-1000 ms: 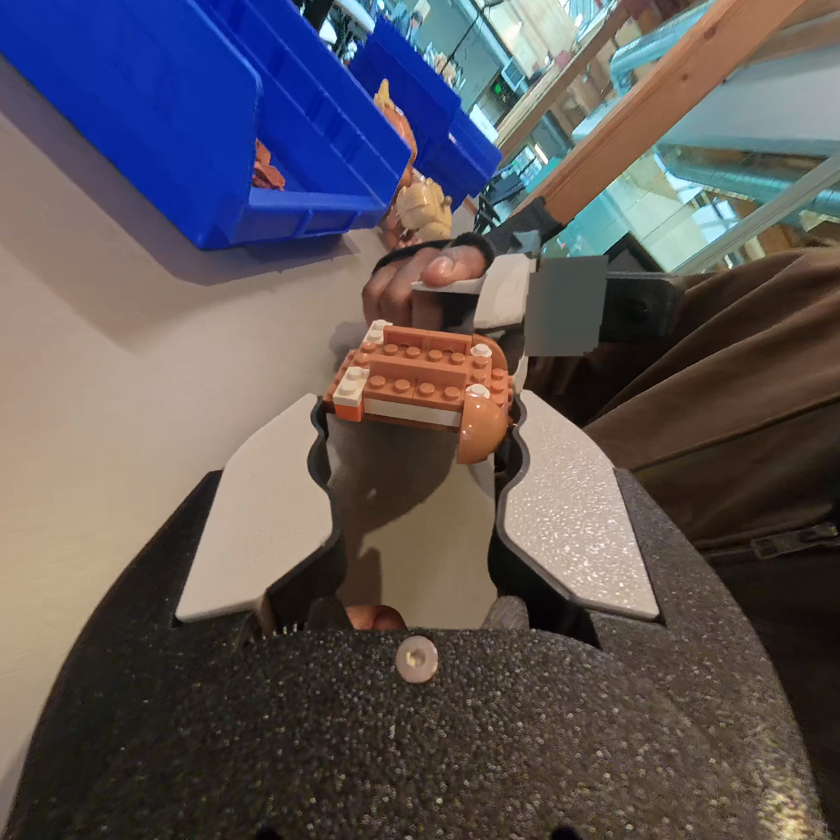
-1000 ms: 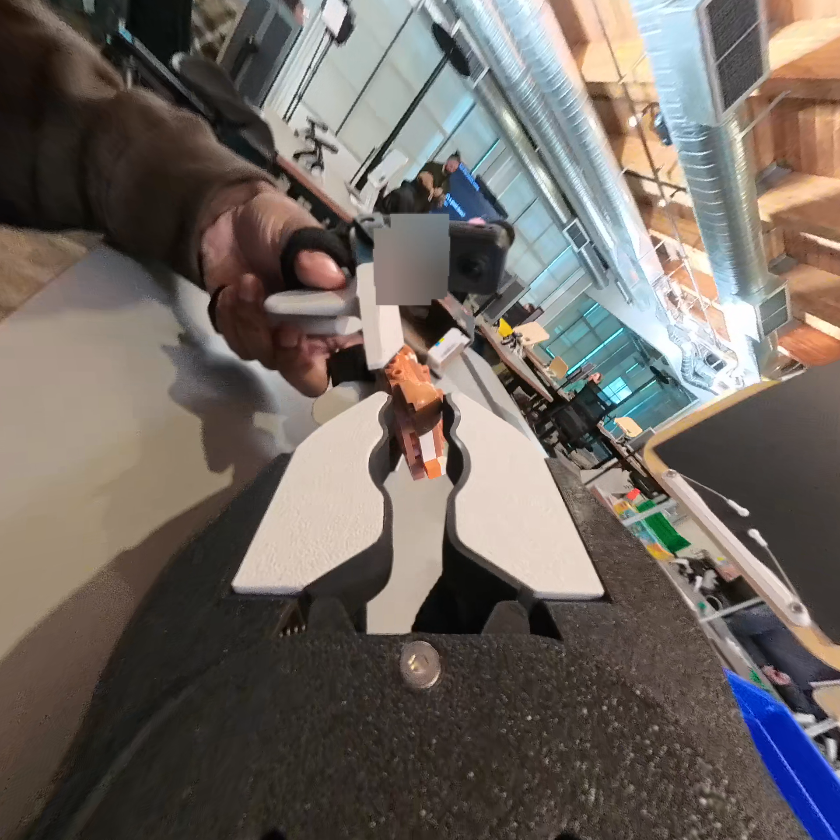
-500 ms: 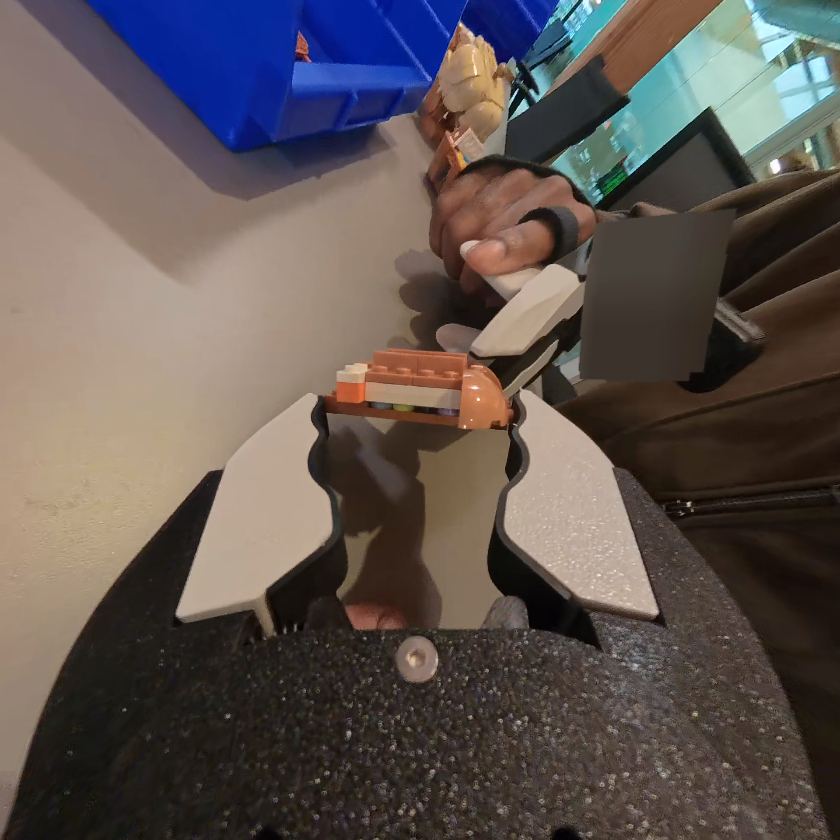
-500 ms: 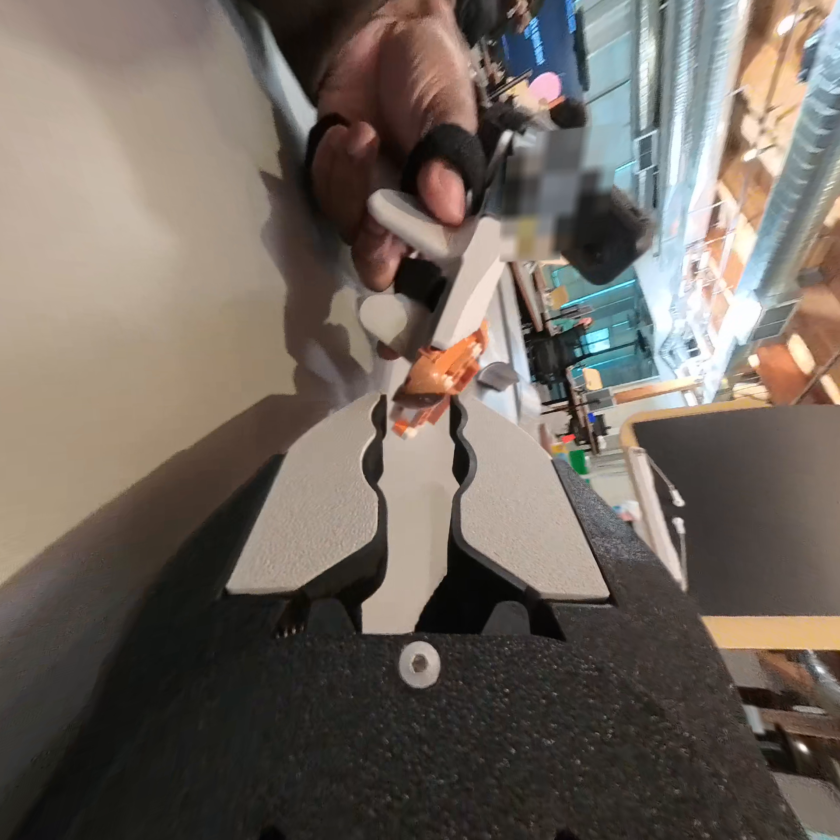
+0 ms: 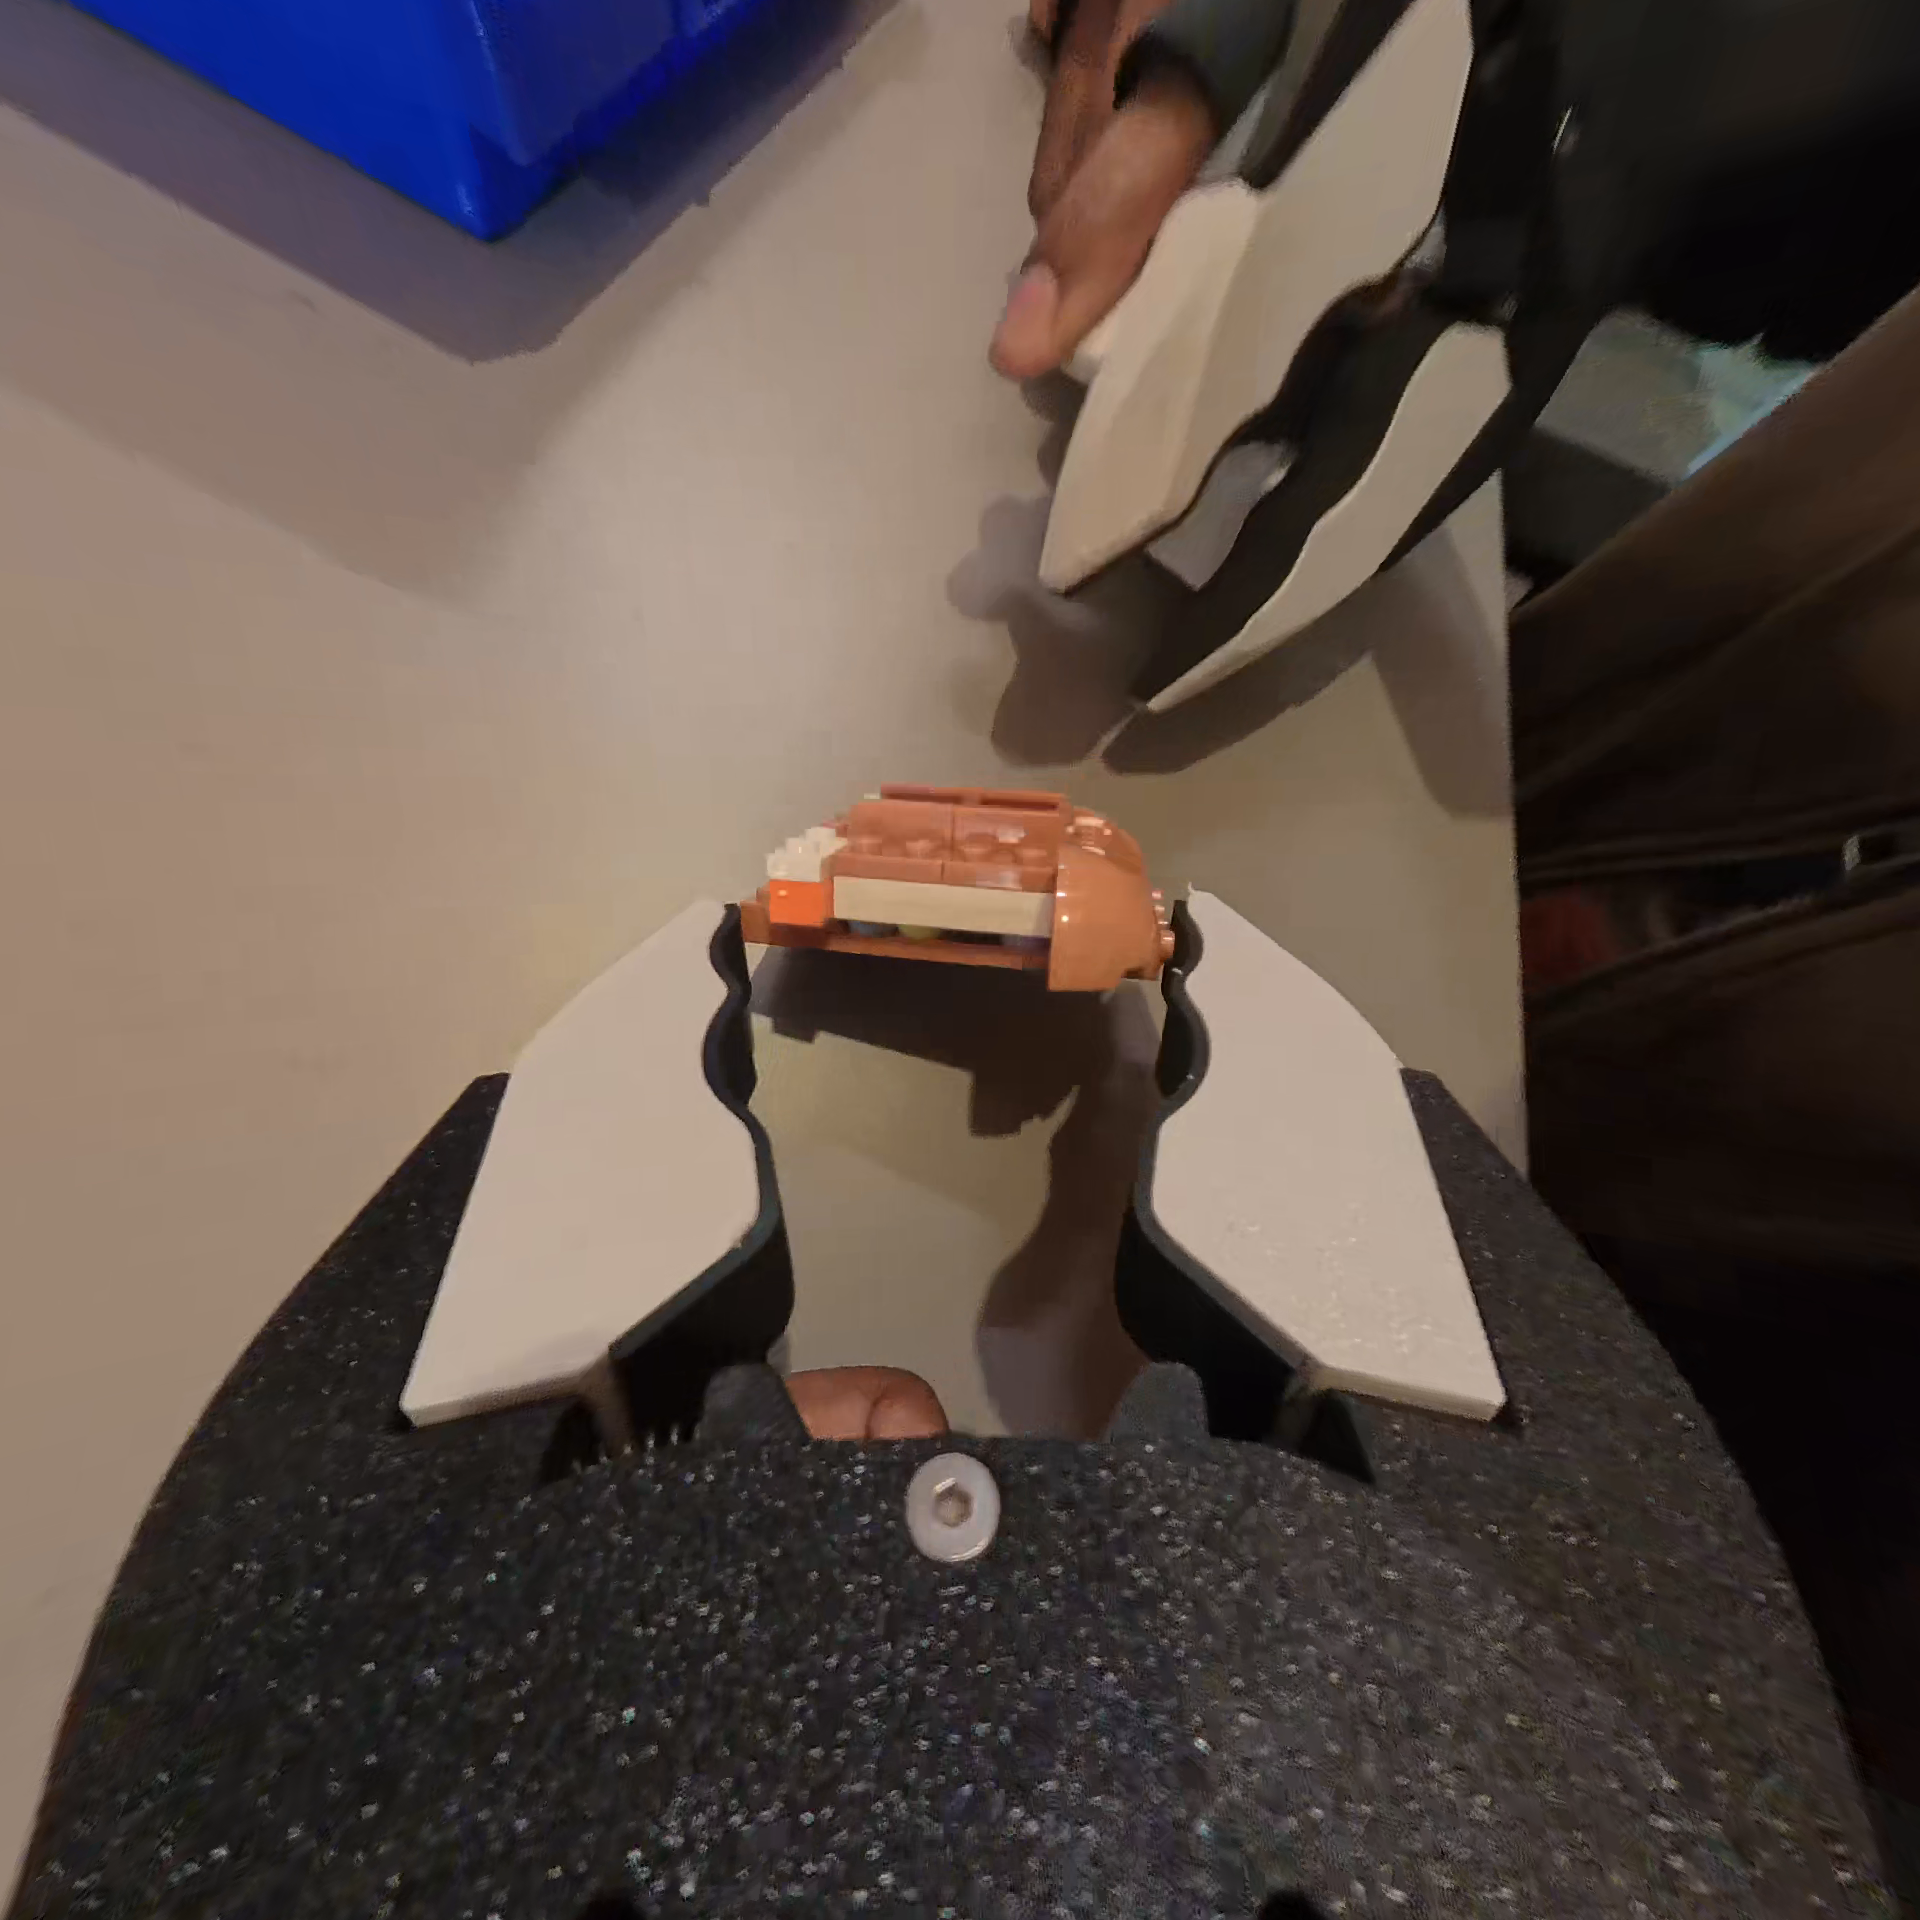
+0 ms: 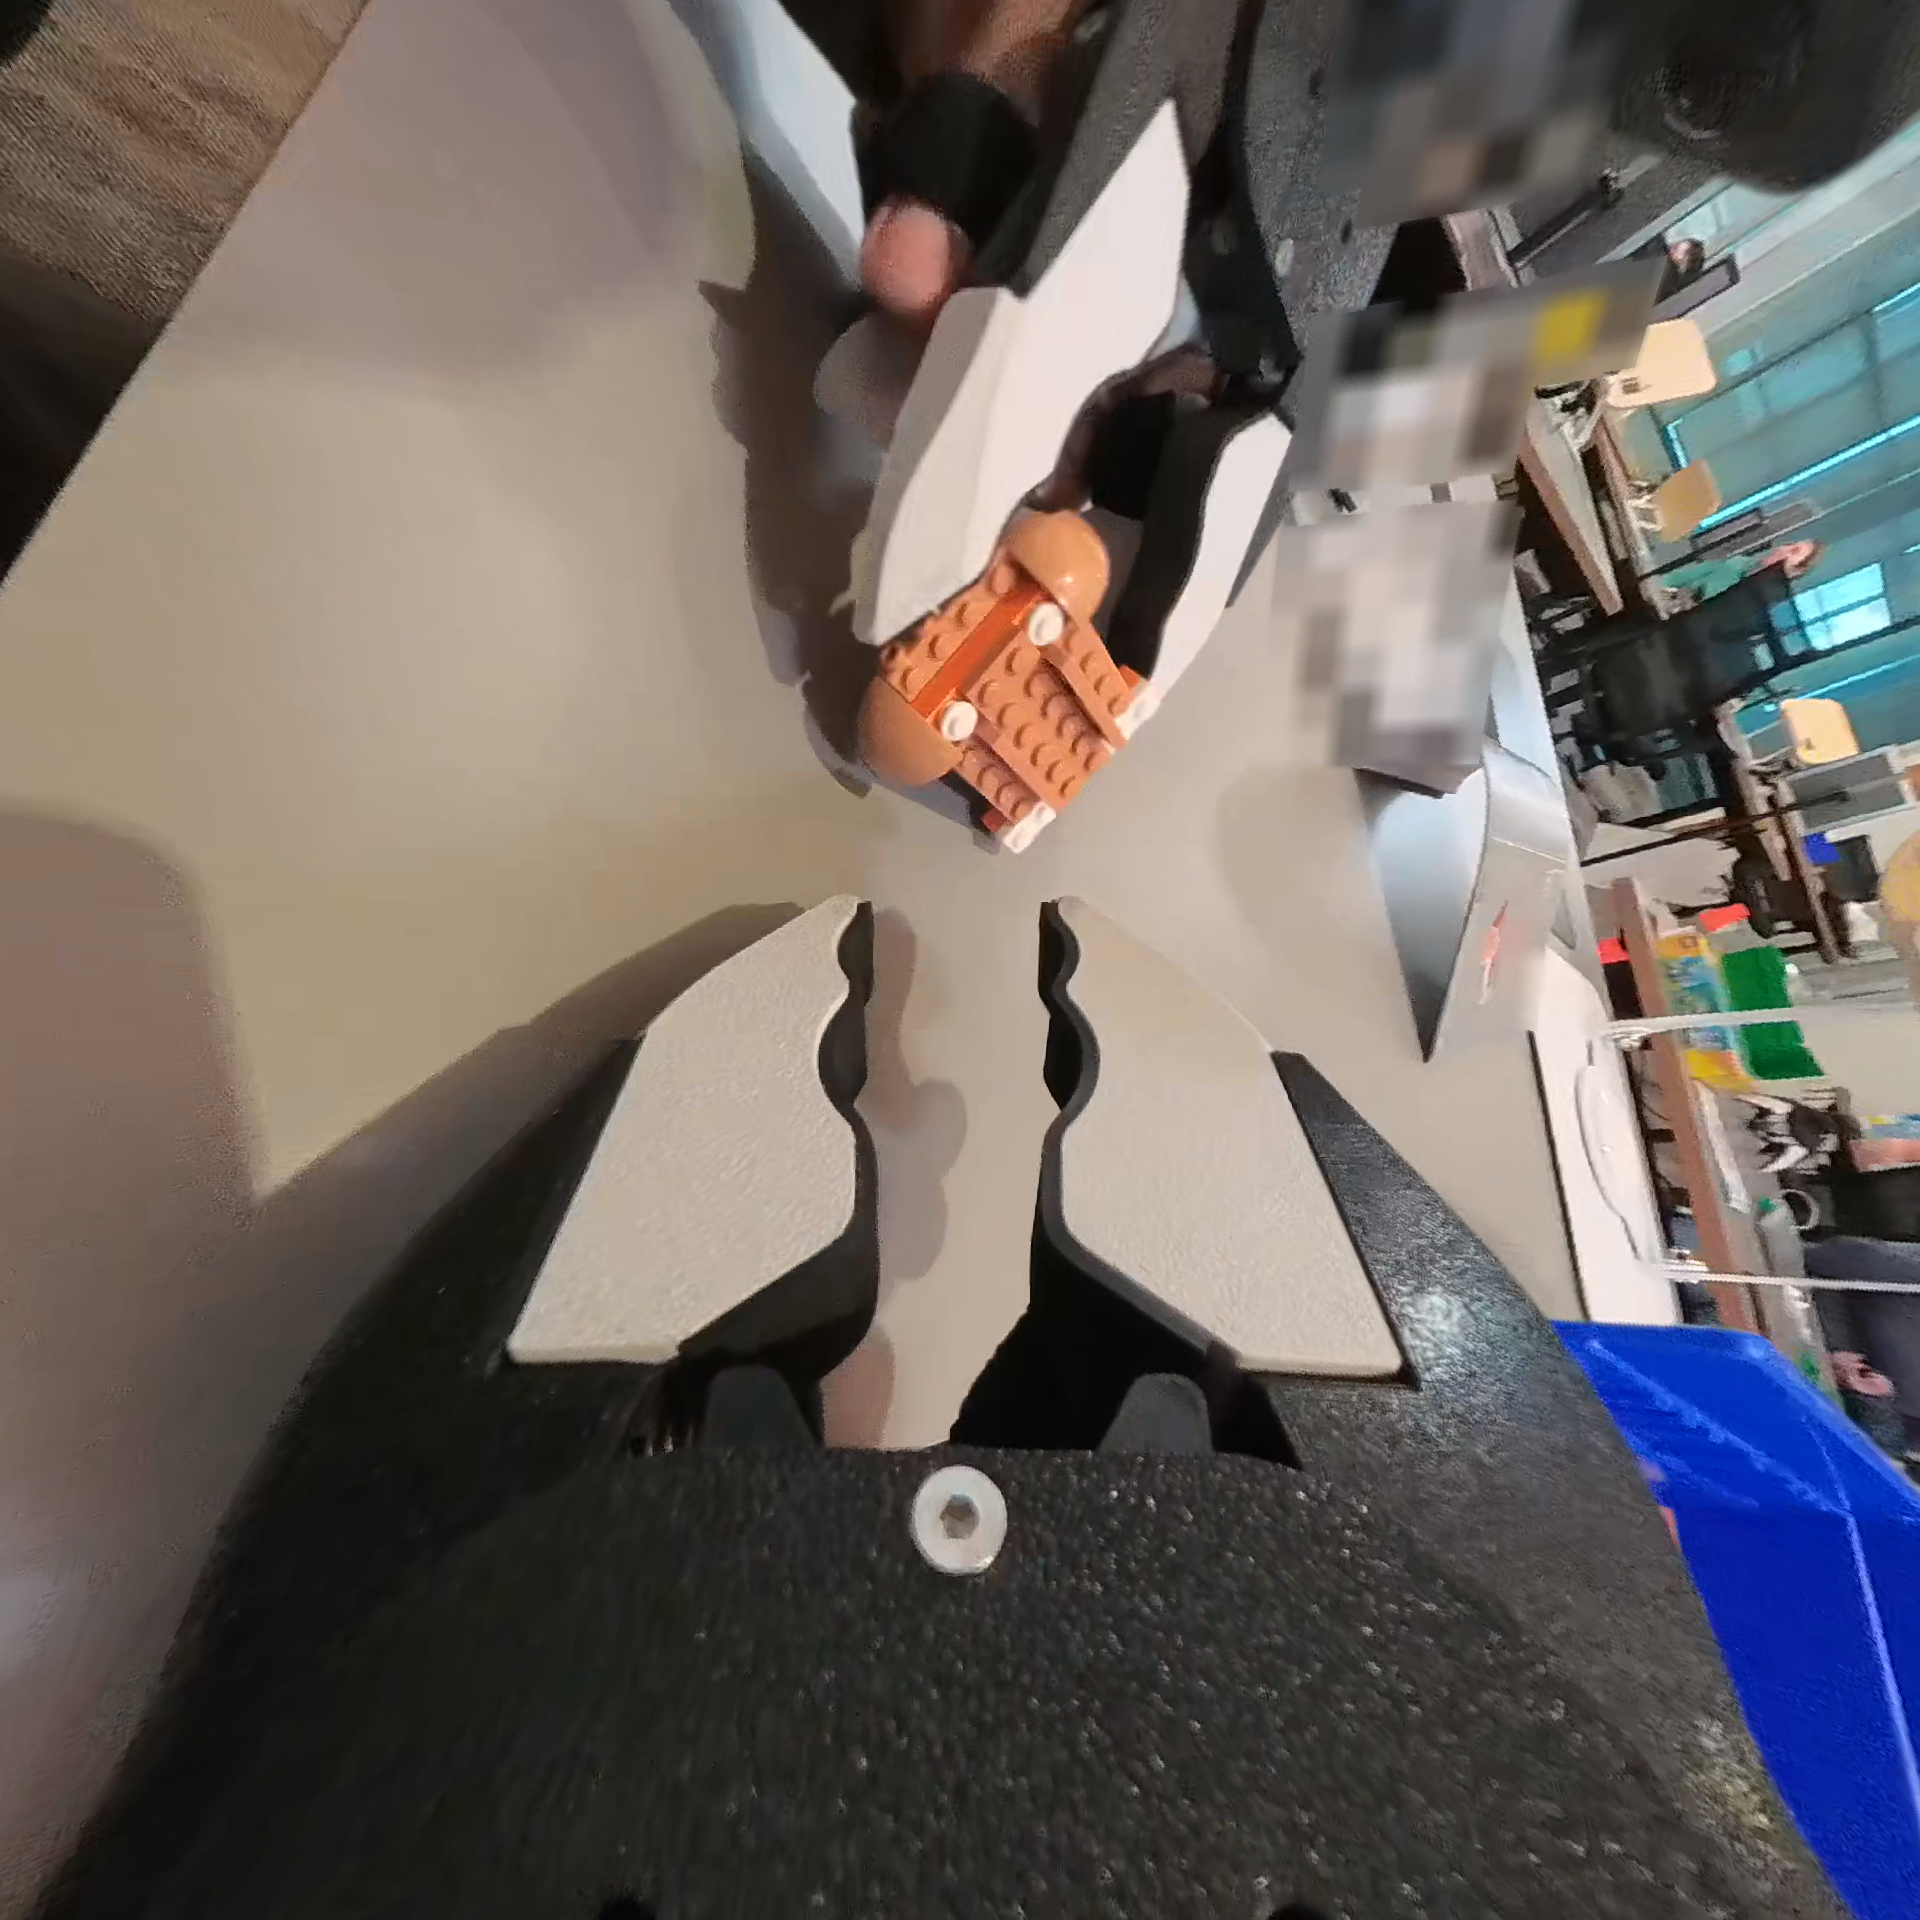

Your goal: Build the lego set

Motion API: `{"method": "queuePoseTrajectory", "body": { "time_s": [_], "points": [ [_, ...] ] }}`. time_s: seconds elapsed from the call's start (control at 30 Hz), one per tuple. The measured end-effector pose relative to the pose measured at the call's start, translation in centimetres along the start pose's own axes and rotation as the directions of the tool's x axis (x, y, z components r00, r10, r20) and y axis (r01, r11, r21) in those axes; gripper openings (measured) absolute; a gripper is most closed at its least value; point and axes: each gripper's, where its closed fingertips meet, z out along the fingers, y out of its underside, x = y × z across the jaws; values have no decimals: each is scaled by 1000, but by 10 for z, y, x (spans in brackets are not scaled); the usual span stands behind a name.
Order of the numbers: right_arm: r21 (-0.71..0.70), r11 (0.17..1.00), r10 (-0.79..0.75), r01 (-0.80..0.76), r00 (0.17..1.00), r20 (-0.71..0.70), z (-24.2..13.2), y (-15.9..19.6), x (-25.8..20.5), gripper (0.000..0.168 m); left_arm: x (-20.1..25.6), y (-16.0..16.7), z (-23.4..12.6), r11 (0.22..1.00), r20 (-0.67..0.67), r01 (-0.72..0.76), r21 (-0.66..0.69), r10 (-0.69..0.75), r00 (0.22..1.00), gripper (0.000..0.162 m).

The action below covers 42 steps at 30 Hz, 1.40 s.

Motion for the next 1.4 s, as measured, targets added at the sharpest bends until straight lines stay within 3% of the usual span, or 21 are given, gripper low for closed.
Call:
{"method": "queuePoseTrajectory", "body": {
  "time_s": [0.17,0.37,0.57,0.9,1.07,1.4],
  "points": [
    [16,999,49,-50,998,45,6,-6,-2,31,-5,18,-7,992,85,-94,-90,101,991,77],
    [17,994,104,-106,992,77,11,-9,1,32,-1,26,-16,992,81,-102,-79,108,991,79],
    [13,984,174,-176,980,94,19,-9,11,30,-2,8,-33,990,84,-115,86,107,991,76],
    [8,954,296,-300,942,156,37,-12,19,27,-2,7,-37,980,22,-181,88,180,983,39],
    [-14,930,363,-366,915,174,46,-5,26,22,-26,-2,-50,979,56,-143,148,136,989,15],
    [-49,953,303,-299,930,210,57,-5,20,7,-25,19,-38,975,-1,-222,6,222,975,2]
  ]
}}
